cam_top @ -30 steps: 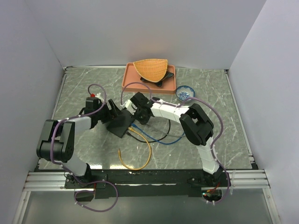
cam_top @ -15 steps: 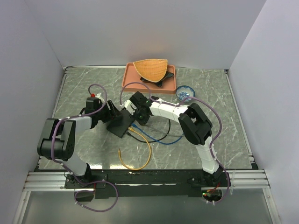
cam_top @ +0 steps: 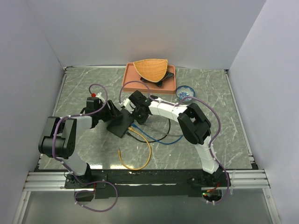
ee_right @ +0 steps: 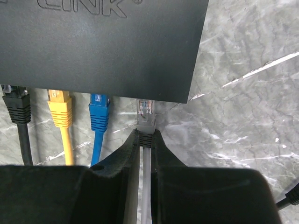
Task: Insert the plug into the switch port
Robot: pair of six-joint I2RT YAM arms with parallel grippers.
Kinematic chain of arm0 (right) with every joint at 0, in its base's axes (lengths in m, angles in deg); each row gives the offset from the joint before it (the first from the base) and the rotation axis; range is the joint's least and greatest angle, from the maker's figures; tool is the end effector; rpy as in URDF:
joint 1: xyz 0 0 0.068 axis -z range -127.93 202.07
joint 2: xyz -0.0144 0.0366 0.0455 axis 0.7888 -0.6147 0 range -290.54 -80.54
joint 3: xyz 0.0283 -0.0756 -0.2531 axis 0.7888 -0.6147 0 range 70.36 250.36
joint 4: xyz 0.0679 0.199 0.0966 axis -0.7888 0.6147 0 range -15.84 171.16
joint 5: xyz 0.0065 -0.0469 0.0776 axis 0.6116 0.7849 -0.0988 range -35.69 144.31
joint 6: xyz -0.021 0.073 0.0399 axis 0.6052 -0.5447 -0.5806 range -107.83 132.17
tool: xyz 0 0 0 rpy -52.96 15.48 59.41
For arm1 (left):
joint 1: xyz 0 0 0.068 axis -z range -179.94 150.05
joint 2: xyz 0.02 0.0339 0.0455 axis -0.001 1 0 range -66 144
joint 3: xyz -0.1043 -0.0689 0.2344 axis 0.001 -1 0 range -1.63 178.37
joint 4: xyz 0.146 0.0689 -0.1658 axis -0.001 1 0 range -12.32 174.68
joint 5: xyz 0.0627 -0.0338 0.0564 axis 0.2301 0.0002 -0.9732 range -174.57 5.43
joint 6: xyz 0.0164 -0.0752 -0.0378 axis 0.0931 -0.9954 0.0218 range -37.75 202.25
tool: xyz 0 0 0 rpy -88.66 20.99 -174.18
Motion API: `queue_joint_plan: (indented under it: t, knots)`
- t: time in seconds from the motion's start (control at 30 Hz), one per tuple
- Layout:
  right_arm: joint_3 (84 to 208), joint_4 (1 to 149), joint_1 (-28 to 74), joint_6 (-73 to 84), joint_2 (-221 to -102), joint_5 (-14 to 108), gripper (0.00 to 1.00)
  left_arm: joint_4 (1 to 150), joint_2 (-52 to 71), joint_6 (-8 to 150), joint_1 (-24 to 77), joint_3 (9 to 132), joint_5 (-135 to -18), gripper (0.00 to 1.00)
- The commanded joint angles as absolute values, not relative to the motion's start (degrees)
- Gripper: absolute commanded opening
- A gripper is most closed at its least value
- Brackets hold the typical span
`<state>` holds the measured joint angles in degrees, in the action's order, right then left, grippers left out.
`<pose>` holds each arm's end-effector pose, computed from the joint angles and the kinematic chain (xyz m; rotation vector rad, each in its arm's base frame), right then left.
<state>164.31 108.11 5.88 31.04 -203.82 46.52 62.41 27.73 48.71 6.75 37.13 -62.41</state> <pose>0.2990 0.3264 0.1431 -1.4895 2.2541 0.3303 0.3131 -0.0654 0.1378 -0.3314 2.3076 -0.8018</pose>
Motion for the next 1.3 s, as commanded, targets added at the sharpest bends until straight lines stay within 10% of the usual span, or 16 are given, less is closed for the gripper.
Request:
queue_joint_plan:
  t: [0.0,1.27]
  knots:
    - [168.01,107.73,6.11,29.92,-205.34,46.31,0.0,64.31,29.8,50.35,7.0,37.48,-62.24,0.64]
    - [173.19,109.22,4.35,30.01,-205.95,46.13,0.0,63.17,30.24,50.26,7.0,37.22,-60.84,0.61]
